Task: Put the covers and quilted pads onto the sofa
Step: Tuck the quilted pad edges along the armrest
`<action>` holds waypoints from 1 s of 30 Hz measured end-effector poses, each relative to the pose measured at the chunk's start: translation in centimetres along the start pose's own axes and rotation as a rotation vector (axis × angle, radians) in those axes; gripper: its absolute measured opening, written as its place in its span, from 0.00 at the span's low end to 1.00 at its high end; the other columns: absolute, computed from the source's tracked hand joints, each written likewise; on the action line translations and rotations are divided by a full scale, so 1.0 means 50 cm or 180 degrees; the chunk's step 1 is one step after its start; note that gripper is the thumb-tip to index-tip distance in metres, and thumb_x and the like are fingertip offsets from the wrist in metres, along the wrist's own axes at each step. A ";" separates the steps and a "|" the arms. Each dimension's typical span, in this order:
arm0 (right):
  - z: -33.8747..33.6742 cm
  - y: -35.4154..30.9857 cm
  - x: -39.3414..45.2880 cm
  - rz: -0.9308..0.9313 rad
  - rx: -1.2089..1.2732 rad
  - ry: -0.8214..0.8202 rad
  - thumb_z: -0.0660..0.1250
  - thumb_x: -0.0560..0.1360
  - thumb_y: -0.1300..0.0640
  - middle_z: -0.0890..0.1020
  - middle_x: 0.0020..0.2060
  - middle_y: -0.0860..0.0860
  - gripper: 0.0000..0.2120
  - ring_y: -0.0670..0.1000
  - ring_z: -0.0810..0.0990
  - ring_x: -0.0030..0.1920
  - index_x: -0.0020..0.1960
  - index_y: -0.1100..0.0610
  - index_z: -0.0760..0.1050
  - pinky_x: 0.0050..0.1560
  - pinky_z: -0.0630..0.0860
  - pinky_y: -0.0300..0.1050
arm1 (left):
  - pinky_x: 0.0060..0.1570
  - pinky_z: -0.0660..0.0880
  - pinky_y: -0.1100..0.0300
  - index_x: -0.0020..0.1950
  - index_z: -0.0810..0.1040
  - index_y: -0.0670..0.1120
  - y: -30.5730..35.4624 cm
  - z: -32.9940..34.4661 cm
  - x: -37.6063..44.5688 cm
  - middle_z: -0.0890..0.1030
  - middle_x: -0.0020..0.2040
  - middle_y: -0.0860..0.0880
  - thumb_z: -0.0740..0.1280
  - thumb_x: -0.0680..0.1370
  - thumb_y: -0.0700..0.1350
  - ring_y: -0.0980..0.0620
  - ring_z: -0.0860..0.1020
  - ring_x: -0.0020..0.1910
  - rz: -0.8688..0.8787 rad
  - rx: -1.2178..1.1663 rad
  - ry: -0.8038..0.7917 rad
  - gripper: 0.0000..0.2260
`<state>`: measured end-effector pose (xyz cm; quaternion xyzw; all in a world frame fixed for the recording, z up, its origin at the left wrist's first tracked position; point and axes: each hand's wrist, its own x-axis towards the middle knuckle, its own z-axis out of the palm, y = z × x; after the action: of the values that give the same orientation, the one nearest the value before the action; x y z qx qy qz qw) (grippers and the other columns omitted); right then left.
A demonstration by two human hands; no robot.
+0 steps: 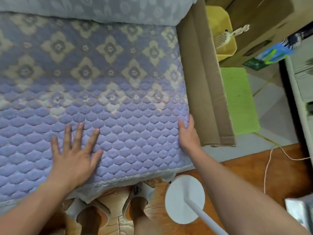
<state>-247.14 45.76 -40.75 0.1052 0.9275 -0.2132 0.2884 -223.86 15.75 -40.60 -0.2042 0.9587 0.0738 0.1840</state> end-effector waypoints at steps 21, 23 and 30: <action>-0.108 0.089 -0.098 0.0854 0.2112 0.0261 0.67 0.79 0.45 0.82 0.55 0.50 0.10 0.56 0.81 0.58 0.51 0.51 0.77 0.64 0.77 0.57 | 0.74 0.51 0.31 0.80 0.45 0.63 0.067 -0.135 0.043 0.33 0.81 0.51 0.57 0.81 0.60 0.41 0.34 0.80 -0.0632 -0.0243 -0.1446 0.31; -0.092 0.083 -0.106 0.0894 0.1620 0.0079 0.64 0.80 0.46 0.79 0.62 0.51 0.16 0.56 0.78 0.62 0.61 0.56 0.76 0.67 0.74 0.56 | 0.74 0.51 0.32 0.80 0.41 0.64 0.056 -0.126 0.035 0.31 0.81 0.51 0.55 0.82 0.61 0.41 0.34 0.79 -0.0548 -0.0187 -0.1394 0.32; -0.001 -0.099 -0.164 -0.0134 -0.0478 0.0929 0.58 0.80 0.53 0.67 0.68 0.55 0.21 0.57 0.66 0.66 0.72 0.56 0.66 0.65 0.68 0.54 | 0.72 0.45 0.28 0.77 0.31 0.66 0.060 -0.076 -0.025 0.29 0.80 0.51 0.45 0.83 0.62 0.41 0.30 0.78 -0.0575 -0.0303 -0.0916 0.28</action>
<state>-242.09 40.81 -34.28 0.0937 0.9749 -0.1317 0.1531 -225.27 18.10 -36.41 -0.2853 0.8956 0.1308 0.3153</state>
